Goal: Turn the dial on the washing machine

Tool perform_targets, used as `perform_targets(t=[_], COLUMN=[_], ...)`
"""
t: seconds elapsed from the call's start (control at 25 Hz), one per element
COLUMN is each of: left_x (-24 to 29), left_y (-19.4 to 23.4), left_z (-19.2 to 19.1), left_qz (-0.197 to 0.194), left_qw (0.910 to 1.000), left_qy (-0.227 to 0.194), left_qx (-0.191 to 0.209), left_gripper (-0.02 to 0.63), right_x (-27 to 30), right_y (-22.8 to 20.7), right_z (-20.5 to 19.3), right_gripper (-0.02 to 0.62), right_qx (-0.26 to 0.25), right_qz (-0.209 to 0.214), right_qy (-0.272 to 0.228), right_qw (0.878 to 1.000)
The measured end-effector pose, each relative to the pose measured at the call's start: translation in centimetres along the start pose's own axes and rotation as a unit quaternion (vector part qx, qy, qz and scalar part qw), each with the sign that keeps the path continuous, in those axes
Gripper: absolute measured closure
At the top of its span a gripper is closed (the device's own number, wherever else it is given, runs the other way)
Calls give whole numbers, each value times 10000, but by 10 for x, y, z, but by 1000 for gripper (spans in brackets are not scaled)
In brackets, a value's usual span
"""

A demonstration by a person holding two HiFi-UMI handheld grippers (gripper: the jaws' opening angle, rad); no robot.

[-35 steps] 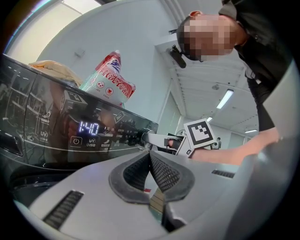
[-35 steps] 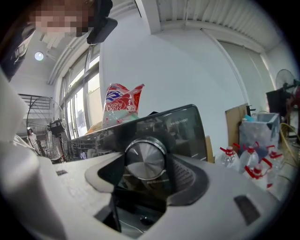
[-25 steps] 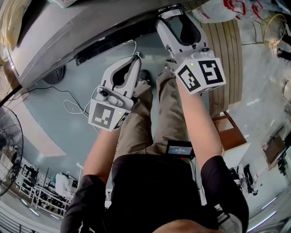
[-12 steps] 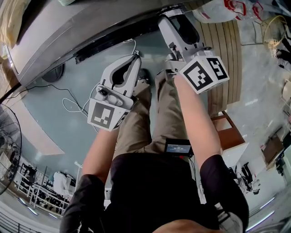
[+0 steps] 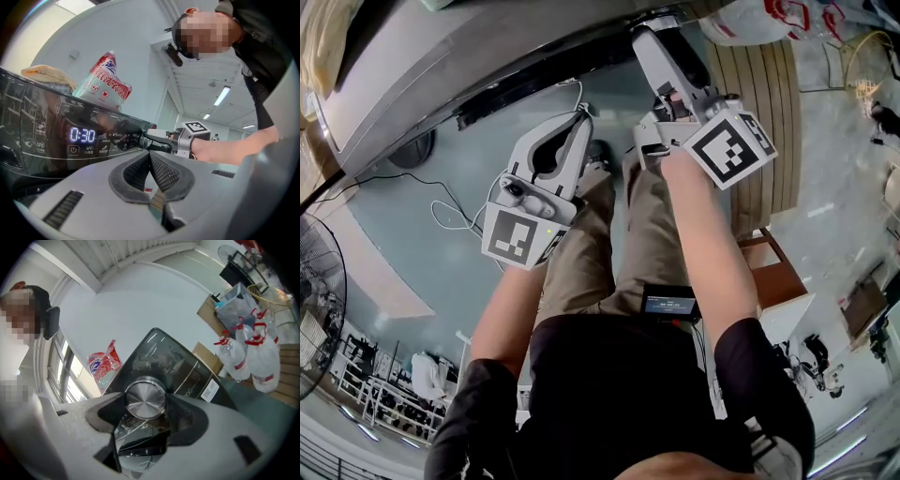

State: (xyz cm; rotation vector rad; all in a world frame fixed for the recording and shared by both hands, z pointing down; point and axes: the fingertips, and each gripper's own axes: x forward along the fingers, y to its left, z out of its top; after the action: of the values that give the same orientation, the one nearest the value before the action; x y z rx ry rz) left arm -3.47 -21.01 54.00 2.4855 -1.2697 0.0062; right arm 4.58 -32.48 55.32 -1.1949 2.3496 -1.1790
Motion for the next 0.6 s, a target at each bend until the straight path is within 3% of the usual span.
perform_targets(t=[0.6], left_x=[2], left_y=[-5], left_z=[-6], left_qz=[-65], left_qw=[9999], left_qy=[81], left_qx=[57], left_gripper=[611], right_x=[-1], right_y=[-3], right_z=[0], right_gripper=[321], right_qx=[1116], right_qz=[203], right_qy=[-190], right_qw=[9934])
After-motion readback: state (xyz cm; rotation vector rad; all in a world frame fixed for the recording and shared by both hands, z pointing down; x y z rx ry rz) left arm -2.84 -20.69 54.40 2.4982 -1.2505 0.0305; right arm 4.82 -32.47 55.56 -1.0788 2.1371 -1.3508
